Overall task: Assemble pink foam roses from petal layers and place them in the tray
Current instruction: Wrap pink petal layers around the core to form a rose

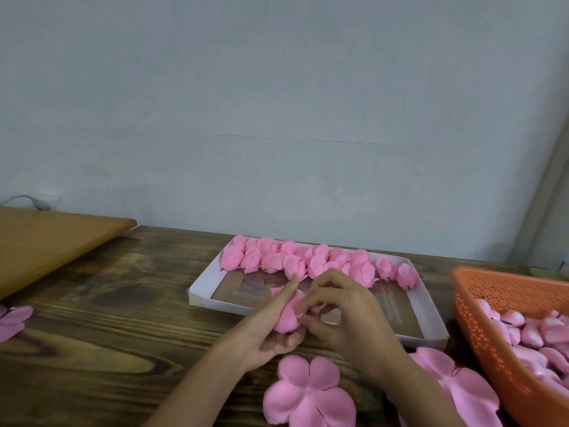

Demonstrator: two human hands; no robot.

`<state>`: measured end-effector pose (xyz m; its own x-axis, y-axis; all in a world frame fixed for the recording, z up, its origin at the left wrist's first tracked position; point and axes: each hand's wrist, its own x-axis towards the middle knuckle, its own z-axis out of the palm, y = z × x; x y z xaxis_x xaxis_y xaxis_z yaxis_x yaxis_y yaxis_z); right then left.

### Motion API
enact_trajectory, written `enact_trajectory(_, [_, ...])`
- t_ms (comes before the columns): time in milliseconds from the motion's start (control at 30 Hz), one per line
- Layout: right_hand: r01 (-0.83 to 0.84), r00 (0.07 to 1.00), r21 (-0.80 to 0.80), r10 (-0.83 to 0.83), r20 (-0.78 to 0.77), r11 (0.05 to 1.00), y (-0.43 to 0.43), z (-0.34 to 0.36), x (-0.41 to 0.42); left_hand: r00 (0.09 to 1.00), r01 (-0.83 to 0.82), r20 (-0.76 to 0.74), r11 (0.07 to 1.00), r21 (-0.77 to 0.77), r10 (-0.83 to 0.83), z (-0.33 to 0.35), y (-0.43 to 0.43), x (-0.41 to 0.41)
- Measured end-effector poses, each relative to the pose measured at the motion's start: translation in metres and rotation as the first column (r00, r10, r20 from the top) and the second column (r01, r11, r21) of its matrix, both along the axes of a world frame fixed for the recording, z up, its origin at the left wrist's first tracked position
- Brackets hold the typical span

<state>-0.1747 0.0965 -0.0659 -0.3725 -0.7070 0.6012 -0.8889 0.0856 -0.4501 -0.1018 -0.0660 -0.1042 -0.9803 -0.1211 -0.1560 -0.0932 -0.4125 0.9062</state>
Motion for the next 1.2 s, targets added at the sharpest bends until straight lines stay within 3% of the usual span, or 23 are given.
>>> enact_trajectory(233, [-0.116, 0.982, 0.028, 0.110, 0.153, 0.993, 0.004, 0.002, -0.002, 0.999, 0.025, 0.020, 1.000, 0.015, -0.025, 0.003, -0.001, 0.002])
enact_trajectory(700, [-0.241, 0.939, 0.024, 0.227, 0.258, 0.970, 0.005, 0.002, 0.003, 0.997, -0.075, 0.013, 0.992, 0.099, 0.074, 0.006, 0.006, 0.000])
enact_trajectory(933, [-0.193, 0.975, 0.088, 0.181, 0.129, 0.977, 0.003, -0.002, 0.000, 0.996, -0.090, -0.013, 0.990, 0.106, 0.092, 0.001, 0.002, -0.003])
enact_trajectory(1200, [-0.094, 0.988, -0.019, 0.095, 0.121, 0.995, -0.005, -0.006, 0.002, 0.992, -0.088, -0.072, 0.984, 0.157, 0.100, -0.004, 0.006, -0.008])
